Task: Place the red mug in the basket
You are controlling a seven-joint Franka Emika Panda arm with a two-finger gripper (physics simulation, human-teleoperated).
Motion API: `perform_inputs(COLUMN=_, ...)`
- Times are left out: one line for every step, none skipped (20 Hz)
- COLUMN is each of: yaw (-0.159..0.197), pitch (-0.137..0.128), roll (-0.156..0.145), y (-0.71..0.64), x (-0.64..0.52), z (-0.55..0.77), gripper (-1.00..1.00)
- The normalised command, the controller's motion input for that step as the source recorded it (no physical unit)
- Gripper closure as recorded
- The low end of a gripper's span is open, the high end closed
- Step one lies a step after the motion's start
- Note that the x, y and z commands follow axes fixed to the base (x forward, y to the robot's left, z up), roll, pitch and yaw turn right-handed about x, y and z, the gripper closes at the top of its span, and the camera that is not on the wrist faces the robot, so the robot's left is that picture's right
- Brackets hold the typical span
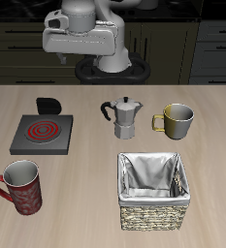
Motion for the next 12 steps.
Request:
perform_inputs(yaw=-0.044, pitch=0.012, roll=-0.114, y=-0.56, x=0.29, z=0.04, gripper=-1.0)
perform_inputs(yaw=0.123, pitch=-0.017, roll=0.021, y=-0.34, x=0.31, z=0.02, gripper=-1.0)
perform_inputs(yaw=0.055, pitch=0.057, roll=0.059, y=-0.41, x=0.33, z=-0.07, gripper=-1.0)
perform_inputs(yaw=0.102, pitch=0.012, roll=-0.105, y=-0.37, x=0.25, z=-0.08, gripper=-1.0)
perform_inputs(yaw=0.146, pitch=0.077, roll=0.117, y=-0.2, x=0.29, z=-0.1, gripper=-1.0)
perform_inputs(yaw=0.0, pitch=0.0, roll=0.0, y=0.06, x=-0.04, z=-0.07, gripper=-1.0)
perform_inputs(yaw=-0.057, pitch=0.022, roll=-0.01, y=-0.43, x=0.22, z=0.02, gripper=-1.0)
perform_inputs(yaw=-0.009, pitch=0.061, roll=0.107, y=-0.12, x=0.21, z=-0.09, gripper=-1.0)
perform_inputs(yaw=0.055, pitch=0.028, roll=0.071, y=-0.32, x=0.26, z=0.0, gripper=-1.0)
perform_inputs(yaw=0.043, pitch=0.003, roll=-0.013, y=-0.19, x=0.21, z=-0.02, gripper=-1.0)
perform_inputs(yaw=0.022, pitch=0.043, roll=0.072, y=-0.04, x=0.1, z=-0.02, gripper=-1.0)
perform_inputs(yaw=0.036, pitch=-0.028, roll=-0.081, y=-0.27, x=0.2, z=0.03, gripper=-1.0)
